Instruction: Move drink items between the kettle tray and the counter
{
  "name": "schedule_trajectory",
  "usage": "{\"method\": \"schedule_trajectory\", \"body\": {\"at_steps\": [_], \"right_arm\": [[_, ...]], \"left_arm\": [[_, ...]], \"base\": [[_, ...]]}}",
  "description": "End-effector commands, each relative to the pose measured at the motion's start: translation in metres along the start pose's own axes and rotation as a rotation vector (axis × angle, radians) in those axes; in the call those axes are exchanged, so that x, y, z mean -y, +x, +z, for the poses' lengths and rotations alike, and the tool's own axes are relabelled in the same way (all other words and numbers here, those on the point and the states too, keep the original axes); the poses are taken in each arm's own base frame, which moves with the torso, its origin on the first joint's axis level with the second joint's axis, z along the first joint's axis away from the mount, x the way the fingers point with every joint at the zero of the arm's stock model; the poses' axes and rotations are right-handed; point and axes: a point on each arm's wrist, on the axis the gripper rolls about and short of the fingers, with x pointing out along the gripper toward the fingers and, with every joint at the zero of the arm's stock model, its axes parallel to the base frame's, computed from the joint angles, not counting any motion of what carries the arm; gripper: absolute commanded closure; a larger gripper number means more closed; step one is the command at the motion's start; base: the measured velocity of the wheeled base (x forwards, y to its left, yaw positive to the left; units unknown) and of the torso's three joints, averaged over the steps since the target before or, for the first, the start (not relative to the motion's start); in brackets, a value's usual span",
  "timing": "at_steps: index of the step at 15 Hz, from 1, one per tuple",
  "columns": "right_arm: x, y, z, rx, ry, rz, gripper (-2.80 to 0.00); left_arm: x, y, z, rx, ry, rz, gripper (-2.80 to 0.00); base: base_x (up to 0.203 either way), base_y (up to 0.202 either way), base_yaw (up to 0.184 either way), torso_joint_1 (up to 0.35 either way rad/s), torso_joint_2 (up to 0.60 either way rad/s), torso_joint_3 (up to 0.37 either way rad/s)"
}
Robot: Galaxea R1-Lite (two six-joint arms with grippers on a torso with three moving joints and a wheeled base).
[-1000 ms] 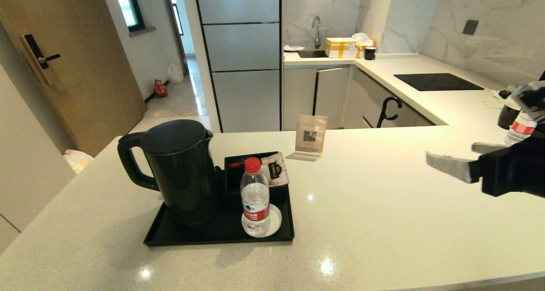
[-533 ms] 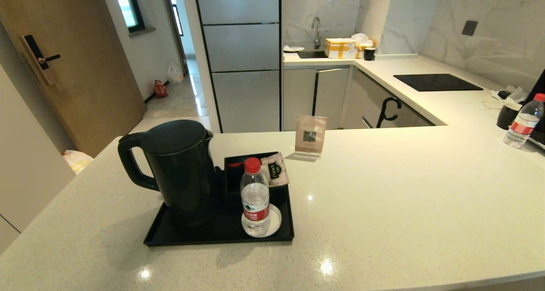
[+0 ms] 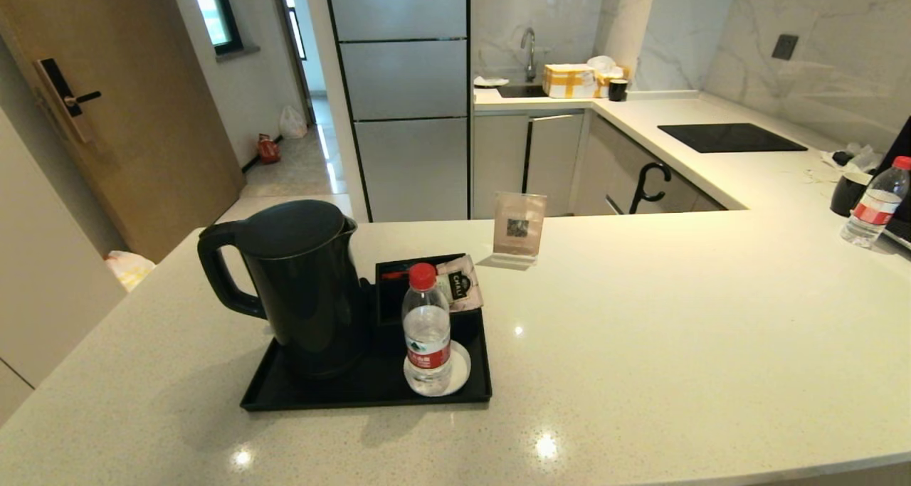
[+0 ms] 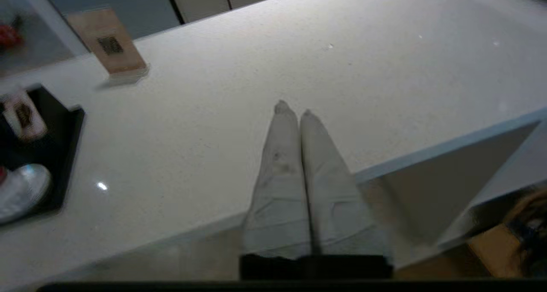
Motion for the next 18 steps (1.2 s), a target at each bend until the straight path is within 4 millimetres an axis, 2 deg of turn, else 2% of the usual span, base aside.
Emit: {"method": "schedule_trajectory", "body": {"at_steps": [1,3,7,9,12,15,18], "right_arm": [[0.003,-0.011,-0.005,0.048,0.004,0.009,0.0],[0.004,-0.016,-0.007,0.038,0.0,0.031,0.0],[0.008,-0.019,-0.03,0.045,-0.004,0.064,0.0],[0.012,-0.023,-0.051,0.109,-0.016,0.122,0.0],[0.012,0.004,-0.092,0.123,-0.08,0.164,0.0],[0.012,0.009,-0.103,0.104,-0.097,0.189,0.0],[0.012,0.009,-0.103,0.109,-0.11,0.189,0.0]], "left_arm": [[0.0,0.0,0.0,-0.001,0.0,0.0,0.0],[0.0,0.0,0.0,-0.001,0.0,0.0,0.0],[0.0,0.0,0.0,-0.001,0.0,0.0,0.0],[0.0,0.0,0.0,-0.001,0.0,0.0,0.0],[0.0,0.0,0.0,-0.001,0.0,0.0,0.0],[0.0,0.0,0.0,-0.001,0.0,0.0,0.0],[0.0,0.0,0.0,-0.001,0.0,0.0,0.0]], "base": [[0.0,0.0,0.0,0.0,0.0,0.0],[0.0,0.0,0.0,0.0,0.0,0.0],[0.0,0.0,0.0,0.0,0.0,0.0],[0.0,0.0,0.0,0.0,0.0,0.0],[0.0,0.0,0.0,0.0,0.0,0.0],[0.0,0.0,0.0,0.0,0.0,0.0],[0.0,0.0,0.0,0.0,0.0,0.0]]}}
